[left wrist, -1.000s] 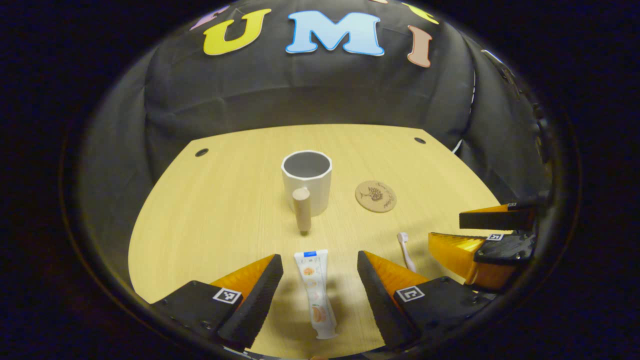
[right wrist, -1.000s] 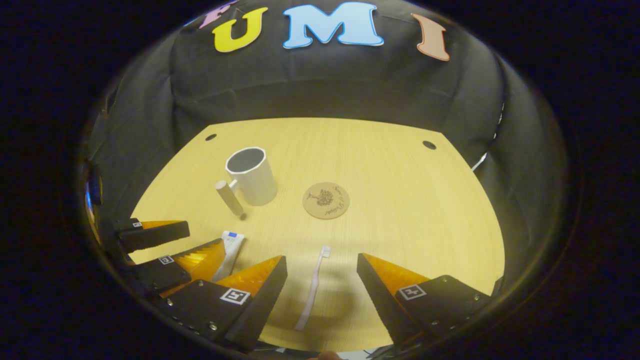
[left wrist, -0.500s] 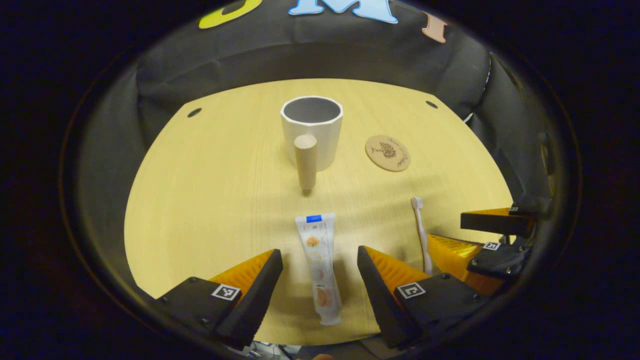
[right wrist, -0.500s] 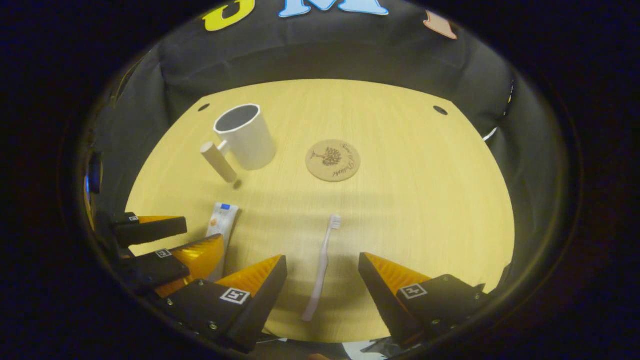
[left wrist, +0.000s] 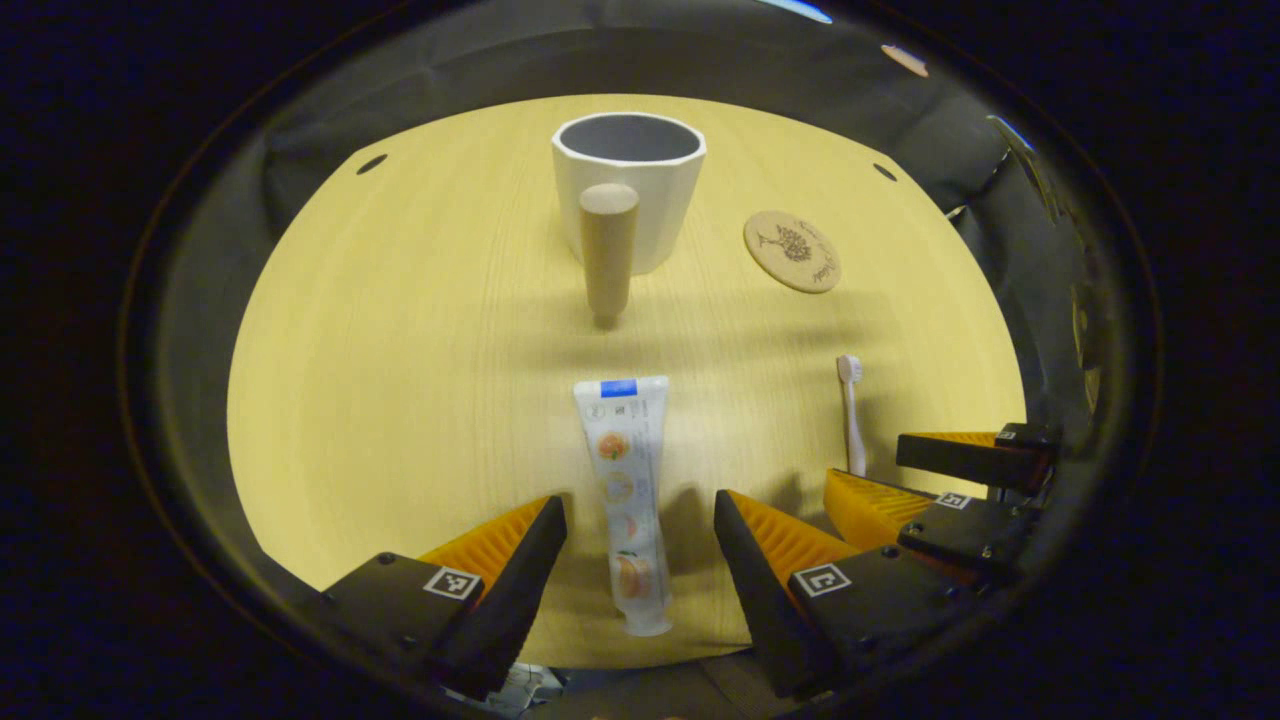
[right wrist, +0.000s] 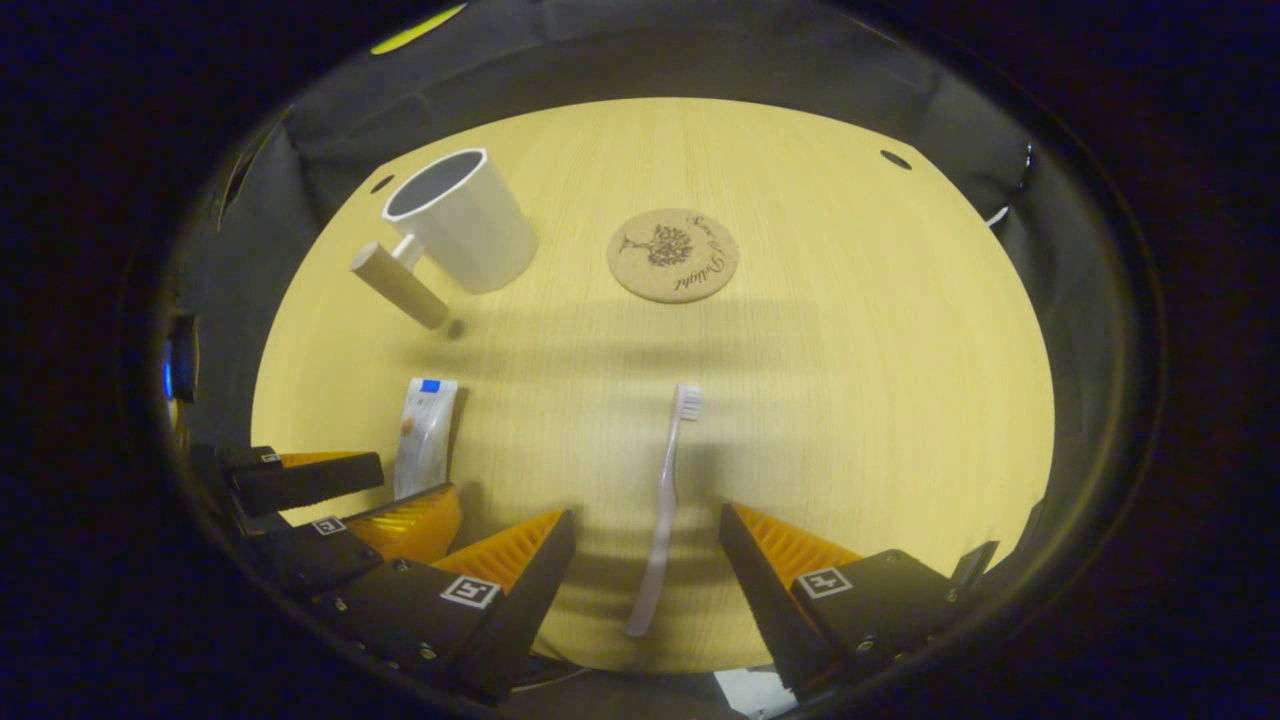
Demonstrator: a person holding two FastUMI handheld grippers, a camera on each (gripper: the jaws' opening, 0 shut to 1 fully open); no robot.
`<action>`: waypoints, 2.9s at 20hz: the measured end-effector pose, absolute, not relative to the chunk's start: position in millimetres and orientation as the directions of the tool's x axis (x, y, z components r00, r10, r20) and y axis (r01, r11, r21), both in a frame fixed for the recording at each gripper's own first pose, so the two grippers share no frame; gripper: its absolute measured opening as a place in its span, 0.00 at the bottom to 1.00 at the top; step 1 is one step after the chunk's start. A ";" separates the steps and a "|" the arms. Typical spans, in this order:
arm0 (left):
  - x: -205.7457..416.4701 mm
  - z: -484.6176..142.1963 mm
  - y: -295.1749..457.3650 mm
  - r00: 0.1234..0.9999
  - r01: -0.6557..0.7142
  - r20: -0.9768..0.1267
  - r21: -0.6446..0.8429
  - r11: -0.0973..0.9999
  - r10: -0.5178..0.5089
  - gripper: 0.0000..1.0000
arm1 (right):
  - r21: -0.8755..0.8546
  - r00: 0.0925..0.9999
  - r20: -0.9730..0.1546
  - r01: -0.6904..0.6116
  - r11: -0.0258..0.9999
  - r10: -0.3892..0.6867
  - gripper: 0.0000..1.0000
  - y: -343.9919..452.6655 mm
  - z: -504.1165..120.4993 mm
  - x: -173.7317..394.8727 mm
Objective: Put the toothbrush and toothpaste on the desktop into the cup, then pick up the cup and place it on the coaster on the desktop.
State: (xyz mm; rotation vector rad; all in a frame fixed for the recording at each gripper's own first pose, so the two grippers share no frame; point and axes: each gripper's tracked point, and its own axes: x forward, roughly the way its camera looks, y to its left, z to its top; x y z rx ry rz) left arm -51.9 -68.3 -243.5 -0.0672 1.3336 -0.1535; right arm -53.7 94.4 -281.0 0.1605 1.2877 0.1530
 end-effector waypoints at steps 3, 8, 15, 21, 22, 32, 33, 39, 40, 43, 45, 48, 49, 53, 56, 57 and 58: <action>-52.2 -244.5 -69.9 0.206 0.060 -0.967 -0.141 0.988 -0.151 0.96 | 0.198 0.203 -0.959 -0.021 0.980 0.198 0.85 93.5 -288.4 -61.9; -51.9 -254.5 -70.1 0.178 0.035 -0.972 -0.151 0.988 -0.155 0.96 | 0.191 0.182 -0.965 -0.013 0.981 0.190 0.77 95.4 -295.5 -59.5; -50.6 -265.7 -66.3 0.148 0.018 -0.978 -0.144 0.989 -0.145 0.72 | 0.173 0.167 -0.971 -0.005 0.985 0.171 0.49 93.1 -301.1 -59.7; -49.9 -267.5 -62.9 0.145 0.022 -0.981 -0.128 0.991 -0.130 0.45 | 0.137 0.153 -0.978 -0.021 0.990 0.138 0.13 86.0 -302.6 -60.3; -48.8 -268.0 -64.2 0.146 0.018 -0.981 -0.126 0.992 -0.128 0.43 | 0.142 0.158 -0.977 -0.019 0.990 0.143 0.13 86.2 -303.4 -59.0; -48.1 -266.9 -65.5 0.170 0.060 -0.975 -0.132 0.989 -0.141 0.29 | 0.163 0.209 -0.964 -0.032 0.986 0.166 0.04 85.0 -305.3 -59.5; -47.8 -265.3 -66.6 0.180 0.062 -0.972 -0.140 0.988 -0.149 0.30 | 0.164 0.222 -0.961 -0.036 0.986 0.168 0.04 83.4 -301.3 -58.8; -43.3 -256.6 -62.1 0.261 0.041 -0.953 -0.150 0.988 -0.155 0.30 | 0.226 0.297 -0.927 -0.041 0.973 0.227 0.04 90.9 -287.6 -56.7; -42.8 -252.9 -61.5 0.283 0.035 -0.946 -0.158 0.987 -0.161 0.30 | 0.234 0.318 -0.918 -0.048 0.971 0.237 0.04 90.9 -281.3 -55.7; -37.3 -240.3 -56.0 0.354 0.022 -0.921 -0.162 0.986 -0.160 0.29 | 0.268 0.407 -0.871 -0.074 0.961 0.274 0.04 93.1 -262.2 -47.8; -32.1 -230.8 -50.6 0.406 0.012 -0.901 -0.158 0.987 -0.150 0.29 | 0.297 0.466 -0.831 -0.090 0.951 0.304 0.04 95.0 -248.5 -41.5; -21.6 -212.6 -40.4 0.490 -0.003 -0.861 -0.155 0.988 -0.134 0.29 | 0.327 0.549 -0.765 -0.121 0.937 0.338 0.04 95.3 -225.2 -29.5; -16.8 -205.1 -36.5 0.519 -0.008 -0.846 -0.152 0.988 -0.126 0.29 | 0.335 0.576 -0.740 -0.132 0.933 0.347 0.04 95.8 -217.8 -25.8; 4.4 -172.9 -21.1 0.636 -0.032 -0.766 -0.147 0.989 -0.093 0.29 | 0.357 0.670 -0.636 -0.184 0.916 0.383 0.04 99.4 -187.0 -7.7; 23.9 -149.5 -11.2 0.717 -0.059 -0.694 -0.160 0.985 -0.070 0.29 | 0.351 0.719 -0.569 -0.227 0.908 0.399 0.04 100.5 -165.1 2.8; 30.2 -142.5 -9.3 0.741 -0.065 -0.669 -0.171 0.983 -0.067 0.29 | 0.350 0.732 -0.548 -0.238 0.906 0.404 0.04 102.2 -158.0 6.4; 39.0 -135.3 -7.8 0.763 -0.066 -0.642 -0.181 0.981 -0.067 0.29 | 0.352 0.743 -0.529 -0.248 0.902 0.411 0.04 103.5 -151.2 9.3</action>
